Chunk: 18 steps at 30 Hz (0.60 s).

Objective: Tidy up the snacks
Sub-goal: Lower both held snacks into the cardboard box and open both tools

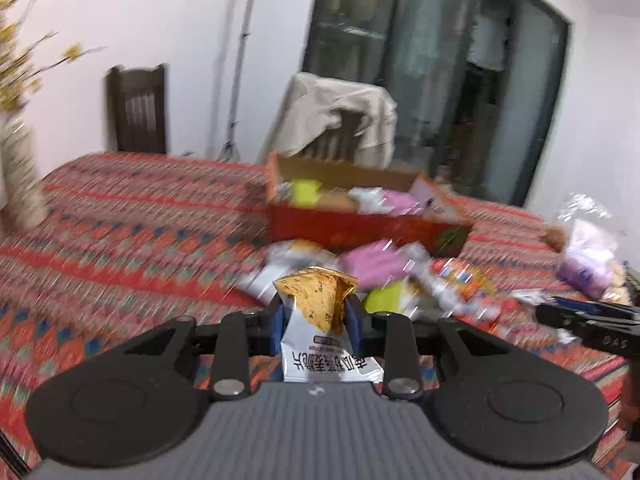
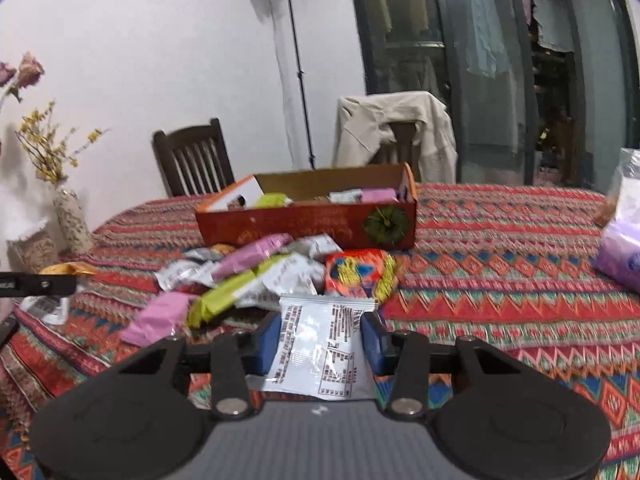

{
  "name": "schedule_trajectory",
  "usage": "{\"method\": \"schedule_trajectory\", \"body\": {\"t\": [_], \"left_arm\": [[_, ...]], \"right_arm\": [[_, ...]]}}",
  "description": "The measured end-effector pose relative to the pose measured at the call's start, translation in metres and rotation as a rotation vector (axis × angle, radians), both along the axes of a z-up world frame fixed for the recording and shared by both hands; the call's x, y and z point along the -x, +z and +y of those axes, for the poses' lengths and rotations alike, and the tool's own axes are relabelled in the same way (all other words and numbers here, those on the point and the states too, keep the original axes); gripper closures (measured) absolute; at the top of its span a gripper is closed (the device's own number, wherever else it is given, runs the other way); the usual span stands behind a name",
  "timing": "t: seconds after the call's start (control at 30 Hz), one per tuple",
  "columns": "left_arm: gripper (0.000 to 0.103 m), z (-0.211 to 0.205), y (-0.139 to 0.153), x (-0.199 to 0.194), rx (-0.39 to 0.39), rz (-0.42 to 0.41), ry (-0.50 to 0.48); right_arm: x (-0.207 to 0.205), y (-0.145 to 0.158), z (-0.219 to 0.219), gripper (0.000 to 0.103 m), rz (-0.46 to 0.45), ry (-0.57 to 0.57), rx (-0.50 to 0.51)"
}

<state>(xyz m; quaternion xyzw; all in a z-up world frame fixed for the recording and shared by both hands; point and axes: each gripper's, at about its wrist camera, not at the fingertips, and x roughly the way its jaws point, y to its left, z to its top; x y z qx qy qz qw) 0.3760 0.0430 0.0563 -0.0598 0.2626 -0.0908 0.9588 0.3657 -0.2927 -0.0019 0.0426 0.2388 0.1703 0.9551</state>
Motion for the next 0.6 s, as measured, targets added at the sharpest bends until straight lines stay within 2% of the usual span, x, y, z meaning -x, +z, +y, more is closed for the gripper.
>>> {"method": "schedule_trajectory", "body": {"t": [0.13,0.2,0.27,0.37,0.5,0.6], "left_arm": [[0.072,-0.017,0.035,-0.065,0.000,-0.039,-0.075],[0.072,-0.025,0.049,-0.106,0.000,-0.040,-0.098],[0.072,-0.033,0.057,-0.150,0.011,-0.019,-0.110],[0.072,-0.045,0.059,-0.213,0.004,0.006,-0.104],[0.072,-0.060,0.044,-0.292,-0.028,0.041,-0.081],[0.072,-0.061,0.030,-0.346,-0.025,0.081,-0.048]], "right_arm": [[-0.040,0.038,0.001,0.060,-0.055,0.072,-0.024],[-0.076,0.059,0.006,0.060,-0.071,0.099,-0.023],[-0.126,0.078,0.015,0.060,-0.056,0.114,-0.032],[-0.208,0.091,0.028,0.060,0.024,0.144,-0.064],[-0.307,0.081,0.058,0.060,0.133,0.141,-0.019],[-0.377,0.054,0.086,0.060,0.233,0.104,0.023]]}}
